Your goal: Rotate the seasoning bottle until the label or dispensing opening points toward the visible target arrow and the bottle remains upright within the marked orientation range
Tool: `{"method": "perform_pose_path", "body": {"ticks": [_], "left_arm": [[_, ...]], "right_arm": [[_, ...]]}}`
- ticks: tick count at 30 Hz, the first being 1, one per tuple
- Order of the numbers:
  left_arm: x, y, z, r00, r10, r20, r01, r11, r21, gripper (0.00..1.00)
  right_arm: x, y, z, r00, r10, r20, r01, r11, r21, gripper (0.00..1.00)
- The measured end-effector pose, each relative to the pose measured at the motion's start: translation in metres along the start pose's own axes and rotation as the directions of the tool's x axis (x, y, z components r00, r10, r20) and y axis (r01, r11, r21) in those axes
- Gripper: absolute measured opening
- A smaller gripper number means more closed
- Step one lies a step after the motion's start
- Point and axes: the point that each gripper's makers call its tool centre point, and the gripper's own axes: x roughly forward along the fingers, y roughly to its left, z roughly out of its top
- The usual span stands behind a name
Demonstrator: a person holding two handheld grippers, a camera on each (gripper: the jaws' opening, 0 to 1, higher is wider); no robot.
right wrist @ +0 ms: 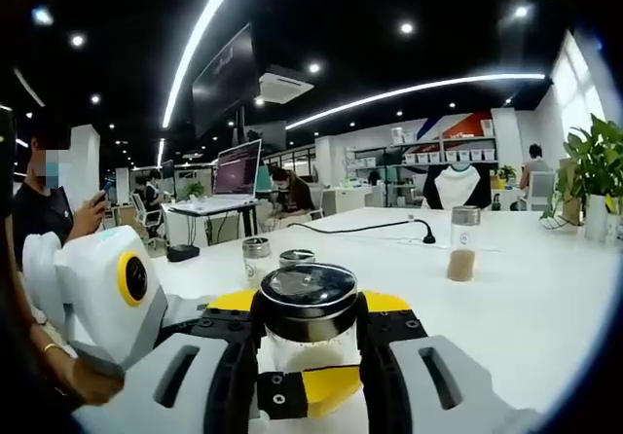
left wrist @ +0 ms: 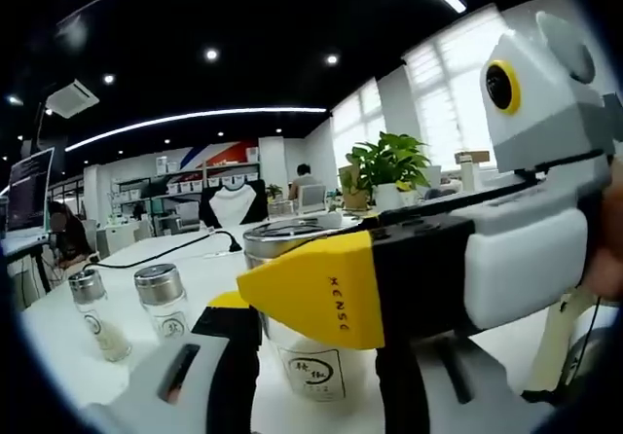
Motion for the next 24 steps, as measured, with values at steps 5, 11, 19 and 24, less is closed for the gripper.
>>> {"method": "perform_pose_path", "body": {"ticks": [5, 11, 19, 24], "left_arm": [[-0.0009, -0.0008, 0.0000, 0.998, -0.064, 0.002, 0.064, 0.998, 0.003, 0.47], [-0.0002, -0.0029, 0.0042, 0.989, -0.149, 0.014, 0.149, 0.989, 0.018, 0.47], [0.0002, -0.0053, 0.0065, 0.982, -0.188, 0.019, 0.188, 0.982, 0.015, 0.48], [0.0016, -0.0046, 0.0022, 0.983, -0.185, 0.009, 0.185, 0.983, -0.011, 0.48]], "right_arm": [[0.0002, -0.0008, 0.0023, 1.000, 0.016, 0.026, -0.016, 1.000, 0.001, 0.36], [-0.0003, -0.0022, 0.0027, 0.996, 0.083, 0.024, -0.084, 0.997, 0.000, 0.36], [-0.0019, -0.0023, 0.0041, 0.985, 0.173, 0.021, -0.173, 0.985, 0.013, 0.36], [-0.0027, 0.0000, 0.0040, 0.979, 0.201, 0.015, -0.201, 0.980, -0.002, 0.36]]}}
